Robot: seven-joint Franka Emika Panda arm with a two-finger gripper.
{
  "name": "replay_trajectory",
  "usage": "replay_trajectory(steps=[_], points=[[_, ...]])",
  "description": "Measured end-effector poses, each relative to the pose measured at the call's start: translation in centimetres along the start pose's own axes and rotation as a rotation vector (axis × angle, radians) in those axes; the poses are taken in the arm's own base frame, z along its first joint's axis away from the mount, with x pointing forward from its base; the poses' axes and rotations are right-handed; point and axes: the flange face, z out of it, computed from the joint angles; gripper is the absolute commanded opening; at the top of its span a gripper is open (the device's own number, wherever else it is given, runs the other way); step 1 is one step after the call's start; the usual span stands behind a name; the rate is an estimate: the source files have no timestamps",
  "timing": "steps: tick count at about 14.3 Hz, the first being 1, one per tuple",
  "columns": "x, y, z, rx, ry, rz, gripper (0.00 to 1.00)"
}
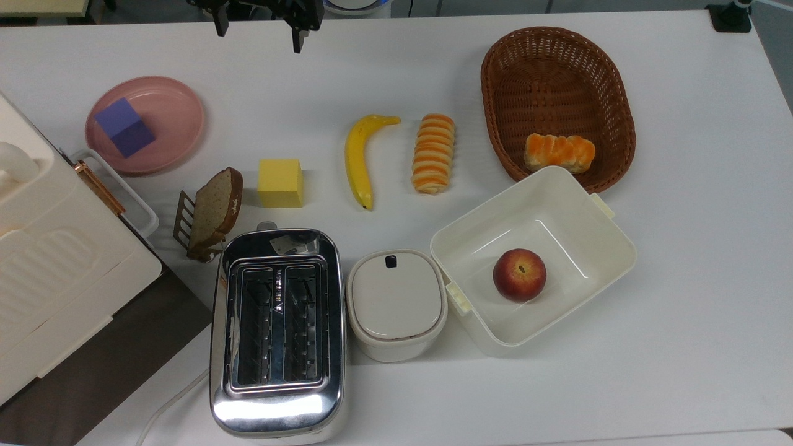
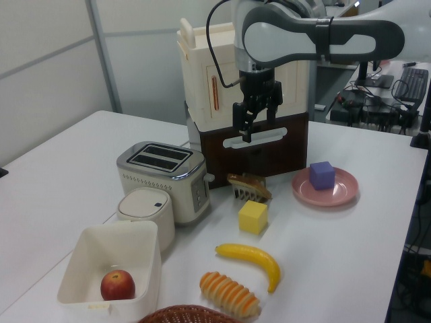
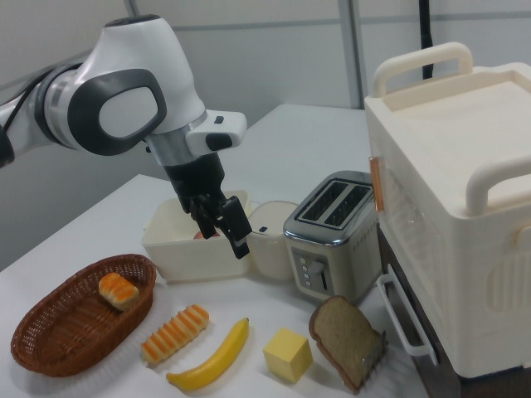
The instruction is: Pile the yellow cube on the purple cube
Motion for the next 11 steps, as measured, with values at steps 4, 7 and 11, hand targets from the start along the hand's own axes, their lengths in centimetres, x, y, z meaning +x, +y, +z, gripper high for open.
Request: replay_trajectory(steps=[4, 7, 11], points=[[0.1, 1.0, 0.1, -0.004, -0.001, 0.005, 1.0], [-0.3, 2.6, -0.8, -0.009, 0.014, 0.034, 1.0], [-0.2, 5.1, -0.2, -0.019, 0.001, 0.071, 1.0]])
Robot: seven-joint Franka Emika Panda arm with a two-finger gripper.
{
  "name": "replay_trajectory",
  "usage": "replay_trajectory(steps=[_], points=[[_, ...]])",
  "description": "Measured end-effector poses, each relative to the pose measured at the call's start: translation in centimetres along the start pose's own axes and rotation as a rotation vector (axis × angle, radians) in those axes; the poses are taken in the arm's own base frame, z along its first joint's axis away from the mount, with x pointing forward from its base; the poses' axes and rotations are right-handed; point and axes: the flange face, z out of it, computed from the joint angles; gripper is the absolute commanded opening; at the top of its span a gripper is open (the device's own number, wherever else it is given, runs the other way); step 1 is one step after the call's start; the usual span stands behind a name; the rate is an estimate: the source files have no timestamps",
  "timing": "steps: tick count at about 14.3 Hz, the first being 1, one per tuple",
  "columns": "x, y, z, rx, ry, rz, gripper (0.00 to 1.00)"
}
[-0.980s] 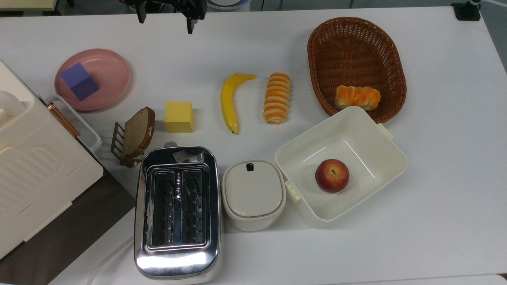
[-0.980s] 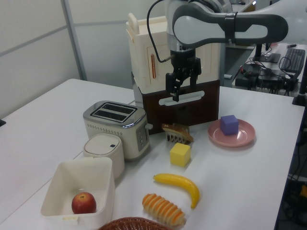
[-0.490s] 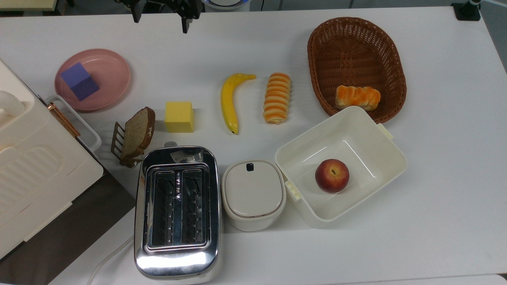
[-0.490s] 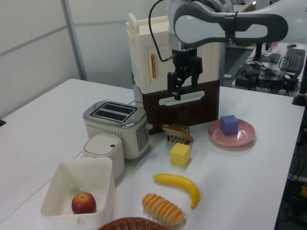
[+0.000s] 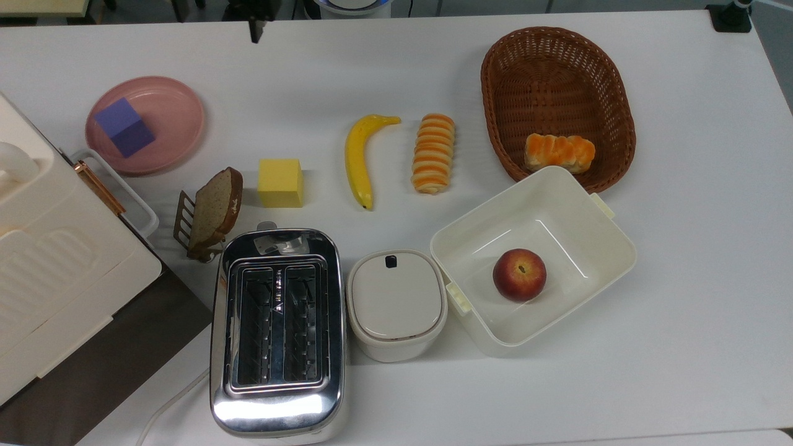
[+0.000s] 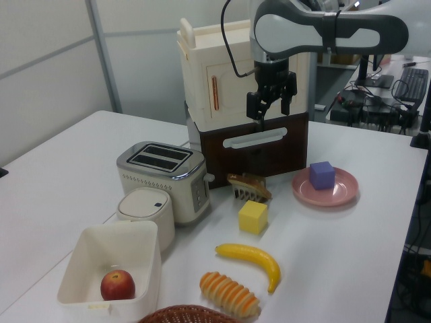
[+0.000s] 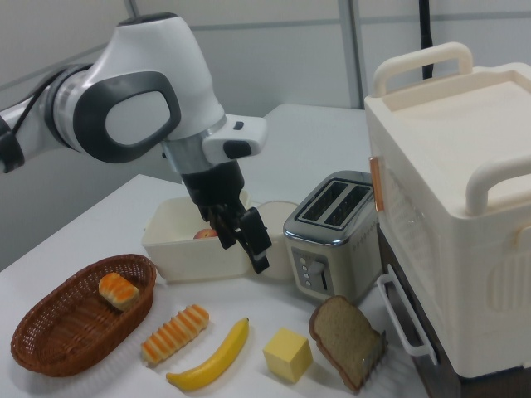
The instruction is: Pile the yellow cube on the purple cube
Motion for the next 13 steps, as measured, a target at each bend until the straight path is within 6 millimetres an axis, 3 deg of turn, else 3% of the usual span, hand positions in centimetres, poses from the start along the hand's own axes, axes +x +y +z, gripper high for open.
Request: replay_trajectory(steps=[13], points=[[0.4, 0.6, 1.3, -0.006, -0.025, -0.023, 1.0]])
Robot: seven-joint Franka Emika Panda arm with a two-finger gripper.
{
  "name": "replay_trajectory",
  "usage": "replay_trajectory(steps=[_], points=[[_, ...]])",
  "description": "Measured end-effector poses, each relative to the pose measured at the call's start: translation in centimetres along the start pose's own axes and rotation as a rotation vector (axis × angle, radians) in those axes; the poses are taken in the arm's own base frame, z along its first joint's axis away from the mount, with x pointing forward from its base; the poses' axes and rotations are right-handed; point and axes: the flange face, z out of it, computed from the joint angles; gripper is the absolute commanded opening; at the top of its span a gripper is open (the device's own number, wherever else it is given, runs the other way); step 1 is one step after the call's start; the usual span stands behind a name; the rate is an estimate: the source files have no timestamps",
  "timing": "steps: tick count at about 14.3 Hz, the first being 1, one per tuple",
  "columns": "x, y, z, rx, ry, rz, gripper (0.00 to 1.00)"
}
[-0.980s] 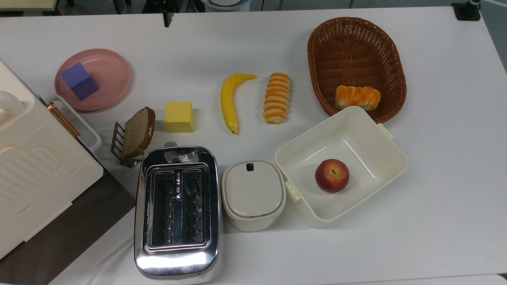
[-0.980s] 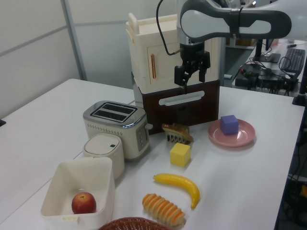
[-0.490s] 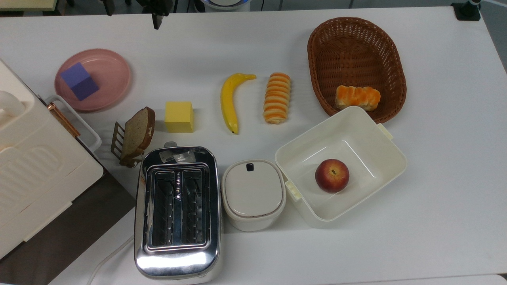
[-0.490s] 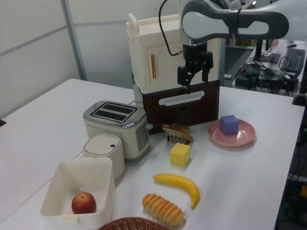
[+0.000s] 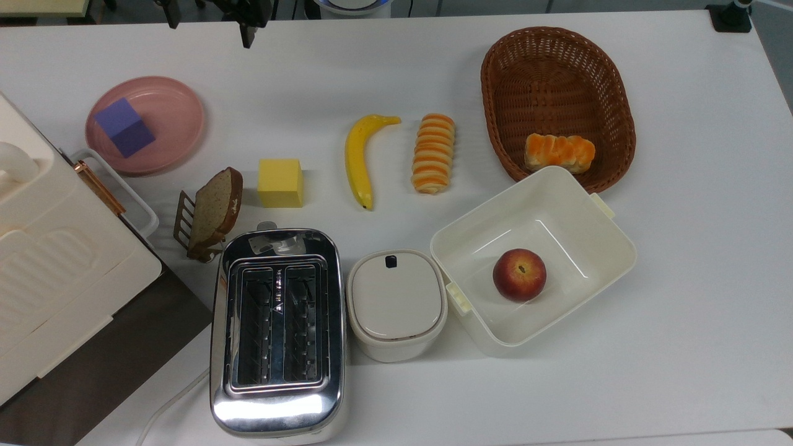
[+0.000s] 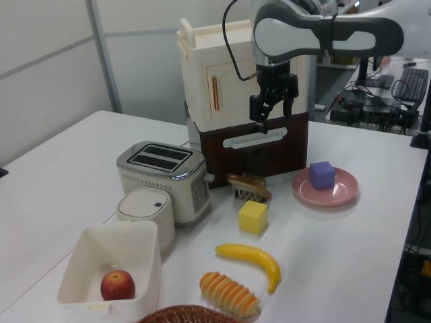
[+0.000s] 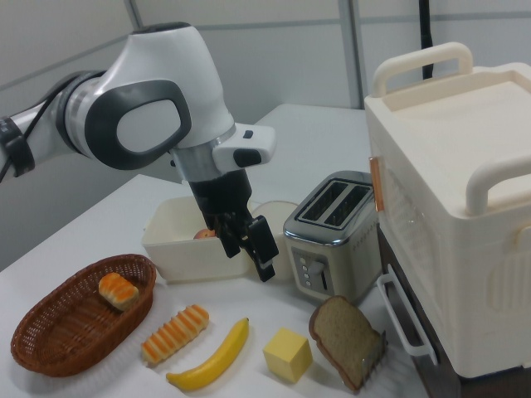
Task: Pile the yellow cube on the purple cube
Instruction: 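Move the open gripper over the yellow cube and lower it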
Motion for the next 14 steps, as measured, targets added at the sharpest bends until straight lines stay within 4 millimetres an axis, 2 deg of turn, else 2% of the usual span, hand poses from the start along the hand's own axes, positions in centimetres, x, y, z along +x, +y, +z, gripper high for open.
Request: replay_trajectory(steps=[5, 8, 14], points=[[-0.2, -0.3, 2.0, 0.0, -0.041, -0.01, 1.0], [-0.7, -0.7, 4.1, 0.002, -0.065, -0.019, 1.0], [-0.7, -1.8, 8.8, 0.014, 0.003, -0.039, 1.0]])
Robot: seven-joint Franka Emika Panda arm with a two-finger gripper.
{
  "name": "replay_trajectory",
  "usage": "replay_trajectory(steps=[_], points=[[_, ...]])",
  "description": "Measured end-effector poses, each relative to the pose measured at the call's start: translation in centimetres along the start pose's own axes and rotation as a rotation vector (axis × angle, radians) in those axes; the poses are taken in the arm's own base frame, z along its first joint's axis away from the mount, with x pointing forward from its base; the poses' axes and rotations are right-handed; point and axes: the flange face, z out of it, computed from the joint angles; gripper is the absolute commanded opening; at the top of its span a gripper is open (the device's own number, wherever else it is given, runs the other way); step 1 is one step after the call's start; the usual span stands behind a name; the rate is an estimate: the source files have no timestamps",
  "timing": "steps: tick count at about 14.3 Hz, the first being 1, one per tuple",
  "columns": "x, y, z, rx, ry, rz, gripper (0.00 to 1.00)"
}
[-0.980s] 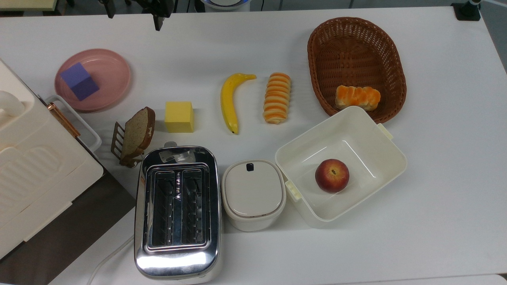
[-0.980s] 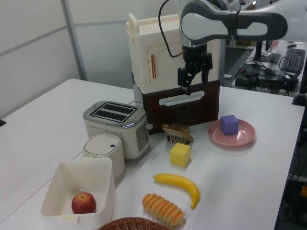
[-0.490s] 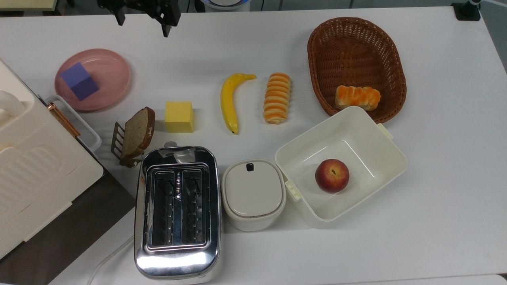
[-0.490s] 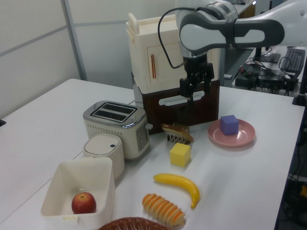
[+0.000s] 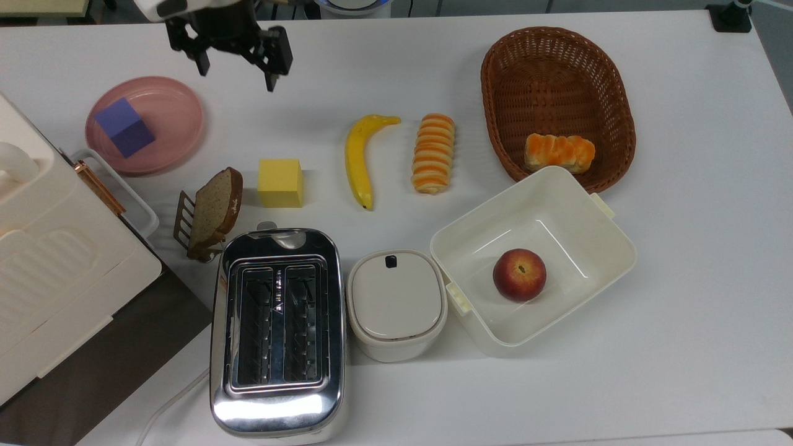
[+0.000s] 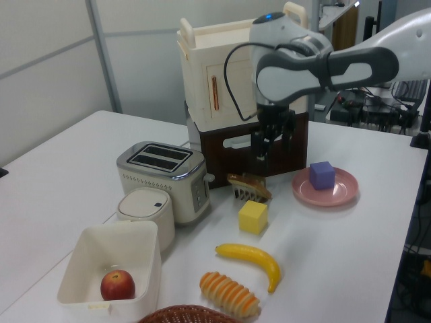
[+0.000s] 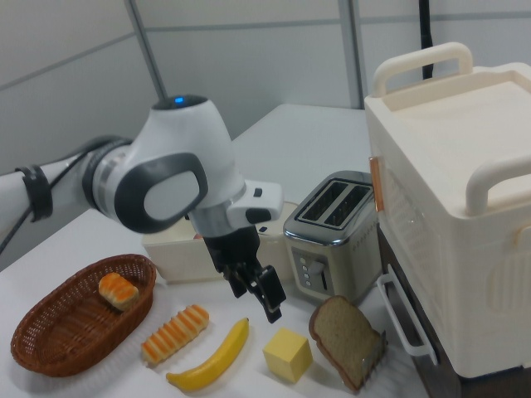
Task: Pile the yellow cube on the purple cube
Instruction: 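Move the open gripper over the yellow cube and lower it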
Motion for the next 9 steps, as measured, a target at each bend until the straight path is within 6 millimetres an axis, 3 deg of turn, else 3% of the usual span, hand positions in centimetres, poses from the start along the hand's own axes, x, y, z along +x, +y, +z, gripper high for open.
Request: replay_trajectory(steps=[7, 9], points=[[0.7, -7.1, 8.7, -0.012, 0.003, -0.12, 1.0], [1.5, -8.0, 11.0, -0.022, -0.004, -0.131, 1.0]])
